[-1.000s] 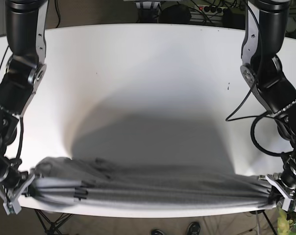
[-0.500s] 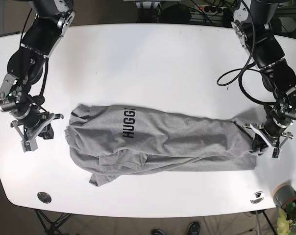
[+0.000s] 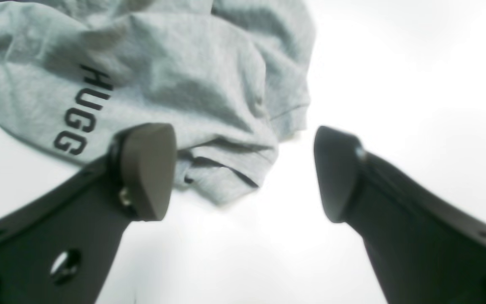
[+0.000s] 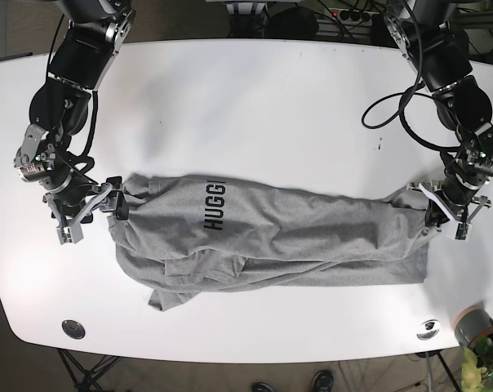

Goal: Fold the T-shirt properly
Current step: 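Hold the shirt ends with both grippers and stretch it flat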

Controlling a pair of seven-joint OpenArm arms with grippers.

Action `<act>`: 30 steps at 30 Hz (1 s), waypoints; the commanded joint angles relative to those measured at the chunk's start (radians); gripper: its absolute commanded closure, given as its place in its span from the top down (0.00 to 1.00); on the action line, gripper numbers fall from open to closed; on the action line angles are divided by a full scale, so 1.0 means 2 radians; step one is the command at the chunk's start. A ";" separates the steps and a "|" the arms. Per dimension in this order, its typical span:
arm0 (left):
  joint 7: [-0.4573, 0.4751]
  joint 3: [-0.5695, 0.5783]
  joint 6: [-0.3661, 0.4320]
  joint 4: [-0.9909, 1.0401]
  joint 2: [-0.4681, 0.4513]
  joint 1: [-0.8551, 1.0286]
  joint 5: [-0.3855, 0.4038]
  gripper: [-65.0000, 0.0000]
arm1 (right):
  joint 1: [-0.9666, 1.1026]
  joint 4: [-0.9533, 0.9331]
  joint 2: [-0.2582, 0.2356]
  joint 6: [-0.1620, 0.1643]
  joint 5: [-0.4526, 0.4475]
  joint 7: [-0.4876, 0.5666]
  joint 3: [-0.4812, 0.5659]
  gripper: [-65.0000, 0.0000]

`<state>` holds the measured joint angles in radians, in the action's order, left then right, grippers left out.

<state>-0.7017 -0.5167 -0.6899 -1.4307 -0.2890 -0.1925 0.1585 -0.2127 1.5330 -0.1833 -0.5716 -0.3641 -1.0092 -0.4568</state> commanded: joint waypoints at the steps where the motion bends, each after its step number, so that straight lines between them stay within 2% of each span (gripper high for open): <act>1: 0.011 -0.001 0.000 -0.018 -0.009 -0.006 0.007 0.00 | -0.019 -0.046 -0.024 0.000 -0.004 0.034 -0.001 0.75; 8: 0.011 -0.002 0.000 -0.017 -0.009 -0.006 0.007 0.00 | -0.042 -0.141 -0.041 -0.001 -0.004 0.079 0.039 0.75; 17: 0.011 -0.002 0.000 -0.016 -0.009 -0.006 0.006 0.00 | -0.042 -0.197 -0.037 -0.002 -0.005 0.108 0.040 0.72; 24: 0.011 -0.002 0.000 -0.014 -0.009 -0.006 0.006 0.00 | -0.041 -0.201 -0.025 -0.001 -0.004 0.119 0.071 0.43; 30: 0.011 -0.002 0.000 -0.015 -0.009 -0.008 0.006 0.00 | -0.043 -0.200 -0.025 0.001 -0.006 0.119 0.074 0.19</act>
<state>-0.7059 -0.5175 -0.6899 -1.4429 -0.2890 -0.1837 0.1570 -0.2699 1.1152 -0.2165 -0.5716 -0.3561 -0.7895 -0.3061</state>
